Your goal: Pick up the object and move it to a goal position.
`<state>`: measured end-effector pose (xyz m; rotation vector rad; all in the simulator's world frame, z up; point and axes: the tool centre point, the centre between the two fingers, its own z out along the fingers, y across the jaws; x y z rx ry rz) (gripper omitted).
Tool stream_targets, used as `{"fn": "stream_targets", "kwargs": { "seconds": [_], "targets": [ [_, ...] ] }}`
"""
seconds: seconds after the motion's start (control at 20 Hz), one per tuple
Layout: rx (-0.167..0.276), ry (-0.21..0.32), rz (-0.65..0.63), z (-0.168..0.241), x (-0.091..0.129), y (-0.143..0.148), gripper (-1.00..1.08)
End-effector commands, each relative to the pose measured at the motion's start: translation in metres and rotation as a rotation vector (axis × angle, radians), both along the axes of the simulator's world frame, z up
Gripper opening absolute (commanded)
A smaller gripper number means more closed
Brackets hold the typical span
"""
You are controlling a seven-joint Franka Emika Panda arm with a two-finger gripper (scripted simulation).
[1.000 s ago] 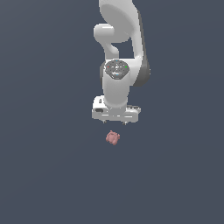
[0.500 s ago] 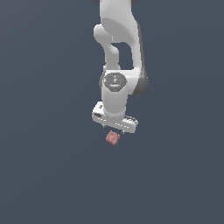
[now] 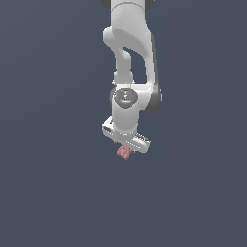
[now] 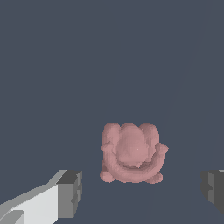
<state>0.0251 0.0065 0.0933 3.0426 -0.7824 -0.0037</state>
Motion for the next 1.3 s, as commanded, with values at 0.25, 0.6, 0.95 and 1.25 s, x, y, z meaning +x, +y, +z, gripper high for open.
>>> {"fn": "stream_targets", "kwargs": {
  "seconds": [0.25, 0.6, 0.95, 1.25],
  "targets": [
    [-0.001, -0.001, -0.022, -0.003, 0.001, 0.0, 1.0],
    [-0.001, -0.002, -0.024, -0.028, 0.0, -0.001, 1.0],
    [-0.001, -0.002, -0.026, -0.053, 0.001, 0.0, 1.0],
    [-0.001, -0.002, -0.026, -0.053, 0.001, 0.0, -1.0]
  ]
}}
